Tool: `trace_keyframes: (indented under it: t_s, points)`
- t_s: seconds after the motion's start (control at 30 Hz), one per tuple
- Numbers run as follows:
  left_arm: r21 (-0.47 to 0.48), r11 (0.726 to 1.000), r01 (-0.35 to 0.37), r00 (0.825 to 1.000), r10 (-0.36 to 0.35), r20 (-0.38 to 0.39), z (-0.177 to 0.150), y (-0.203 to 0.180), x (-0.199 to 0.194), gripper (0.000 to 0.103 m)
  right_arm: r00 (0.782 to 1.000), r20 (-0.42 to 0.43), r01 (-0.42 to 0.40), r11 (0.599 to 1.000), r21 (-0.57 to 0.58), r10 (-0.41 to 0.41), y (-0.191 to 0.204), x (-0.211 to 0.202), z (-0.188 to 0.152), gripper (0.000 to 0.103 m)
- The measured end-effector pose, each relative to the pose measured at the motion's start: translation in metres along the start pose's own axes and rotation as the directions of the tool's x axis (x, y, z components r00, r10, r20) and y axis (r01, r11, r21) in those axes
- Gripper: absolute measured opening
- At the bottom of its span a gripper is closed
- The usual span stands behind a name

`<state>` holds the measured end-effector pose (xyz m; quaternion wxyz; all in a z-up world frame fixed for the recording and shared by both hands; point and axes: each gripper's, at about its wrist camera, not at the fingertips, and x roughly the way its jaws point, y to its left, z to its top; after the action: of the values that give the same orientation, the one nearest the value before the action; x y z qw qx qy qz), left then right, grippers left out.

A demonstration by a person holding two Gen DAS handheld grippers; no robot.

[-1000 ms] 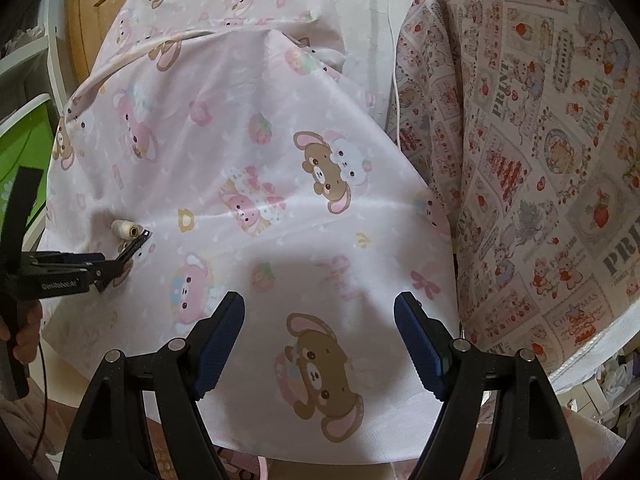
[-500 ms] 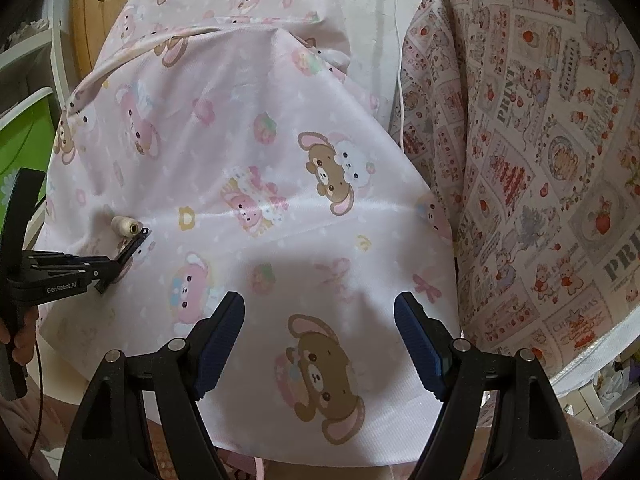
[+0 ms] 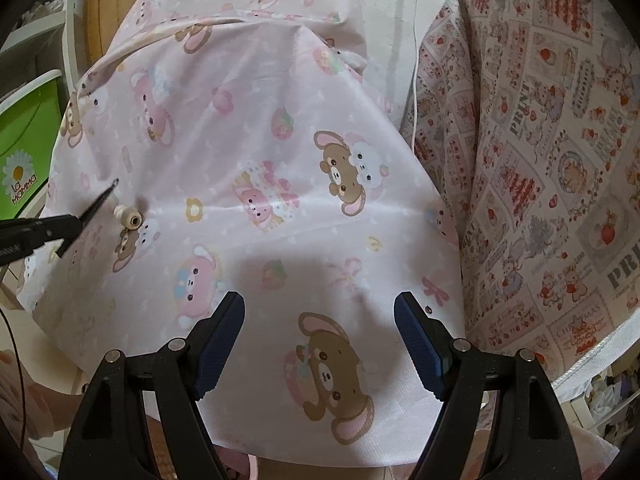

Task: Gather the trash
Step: 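Grasp the cream thread spool with the right tool while the left holds the comb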

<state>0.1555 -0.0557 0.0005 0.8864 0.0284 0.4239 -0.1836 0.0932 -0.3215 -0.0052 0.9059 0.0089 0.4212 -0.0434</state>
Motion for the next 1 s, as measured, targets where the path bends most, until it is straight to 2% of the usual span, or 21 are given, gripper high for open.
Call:
trace_keyframes:
  t_s: [0.13,0.43,0.57,0.77,0.9,1.0]
  points:
    - [-0.003,0.999,-0.035,0.999,0.035,0.034,-0.006,0.006,-0.014,0.012,1.000,0.020,-0.014,1.000,-0.011,0.014,0.001,-0.004,-0.001,0.079]
    - [-0.108,0.986,-0.127,0.990,0.133,0.048,-0.027,0.049,-0.027,0.012,0.995,0.021,-0.099,0.995,0.031,0.099,0.017,0.001,0.005,0.079]
    - [-0.168,0.977,-0.135,0.989,0.143,0.038,-0.031,0.067,-0.026,0.012,0.984,0.022,-0.179,0.983,0.050,0.178,0.042,0.009,0.021,0.079]
    - [-0.187,0.960,-0.208,0.975,0.219,0.041,-0.032,0.080,-0.033,0.012,0.961,0.046,-0.271,0.961,-0.055,0.274,0.094,0.021,0.047,0.079]
    - [-0.213,0.939,-0.271,0.960,0.281,0.016,-0.037,0.091,-0.031,0.012,0.941,-0.014,-0.335,0.920,-0.202,0.339,0.137,0.043,0.063,0.079]
    - [-0.233,0.932,-0.279,0.958,0.287,0.001,-0.039,0.098,-0.029,0.012,0.933,-0.058,-0.356,0.895,-0.267,0.354,0.160,0.059,0.072,0.079]
